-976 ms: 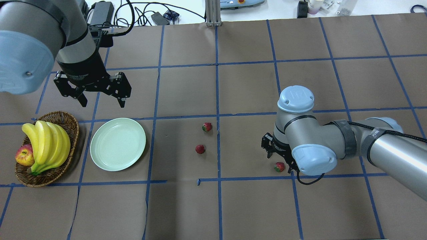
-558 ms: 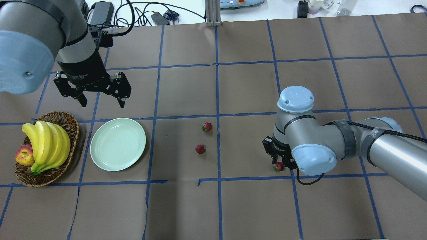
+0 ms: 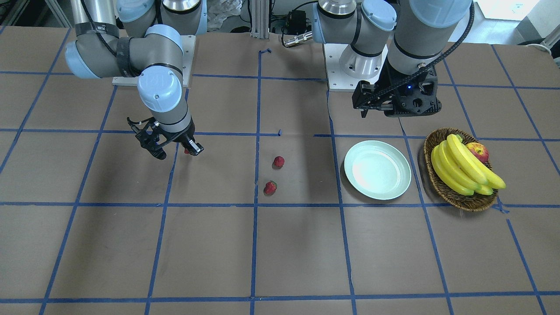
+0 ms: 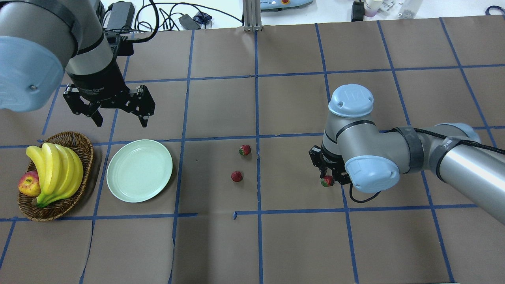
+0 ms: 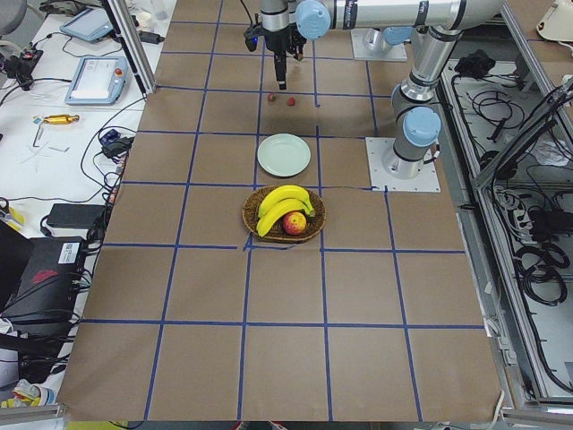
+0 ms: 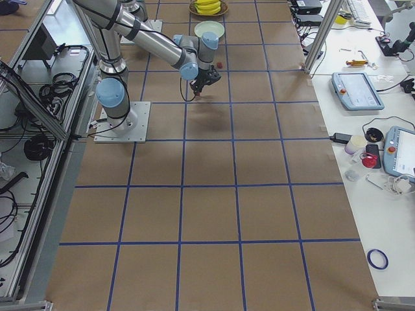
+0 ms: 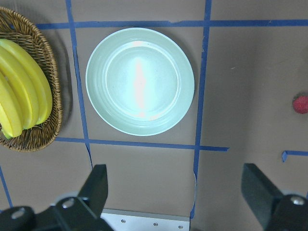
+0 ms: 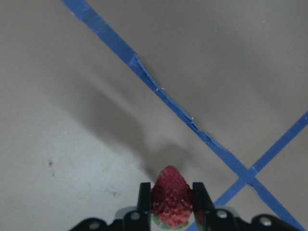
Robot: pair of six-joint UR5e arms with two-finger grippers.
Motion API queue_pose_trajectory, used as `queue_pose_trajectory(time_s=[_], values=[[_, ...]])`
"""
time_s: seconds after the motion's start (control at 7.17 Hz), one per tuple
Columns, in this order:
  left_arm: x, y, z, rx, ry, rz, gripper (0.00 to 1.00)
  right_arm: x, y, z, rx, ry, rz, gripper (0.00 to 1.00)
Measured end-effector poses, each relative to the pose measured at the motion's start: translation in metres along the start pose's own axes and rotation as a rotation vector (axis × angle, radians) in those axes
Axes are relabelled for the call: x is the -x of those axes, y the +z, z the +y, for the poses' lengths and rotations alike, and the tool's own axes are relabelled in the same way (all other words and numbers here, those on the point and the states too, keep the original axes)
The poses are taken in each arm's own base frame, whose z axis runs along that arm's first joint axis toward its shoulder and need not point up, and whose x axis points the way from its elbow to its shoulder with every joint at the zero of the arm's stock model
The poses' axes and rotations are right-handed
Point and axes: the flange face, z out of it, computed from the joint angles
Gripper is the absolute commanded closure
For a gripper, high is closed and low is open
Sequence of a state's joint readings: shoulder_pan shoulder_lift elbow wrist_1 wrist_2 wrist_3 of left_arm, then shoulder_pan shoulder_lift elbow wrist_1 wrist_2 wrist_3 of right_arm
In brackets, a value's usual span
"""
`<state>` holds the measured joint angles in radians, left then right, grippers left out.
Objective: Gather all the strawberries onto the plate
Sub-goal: 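Carry the third strawberry beside the others and release it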
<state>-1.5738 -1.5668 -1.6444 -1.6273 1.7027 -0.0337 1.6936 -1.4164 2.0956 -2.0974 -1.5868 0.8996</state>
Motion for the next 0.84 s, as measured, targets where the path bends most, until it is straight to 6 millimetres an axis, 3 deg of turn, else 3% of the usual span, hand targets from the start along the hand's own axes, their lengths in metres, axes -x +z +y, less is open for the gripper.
queue_pose_trajectory(time_s=[0.42, 0.56, 0.84], values=[[0.0, -0.002, 0.0, -0.005, -0.001, 0.002, 0.0, 0.061, -0.076, 0.002, -0.026, -0.08, -0.146, 1.0], [0.0, -0.003, 0.0, -0.007, -0.001, 0.003, 0.0, 0.088, -0.087, 0.015, -0.034, -0.13, -0.174, 1.0], [0.0, -0.005, 0.0, -0.012, -0.001, 0.004, 0.0, 0.153, -0.091, 0.044, -0.047, -0.225, -0.194, 1.0]])
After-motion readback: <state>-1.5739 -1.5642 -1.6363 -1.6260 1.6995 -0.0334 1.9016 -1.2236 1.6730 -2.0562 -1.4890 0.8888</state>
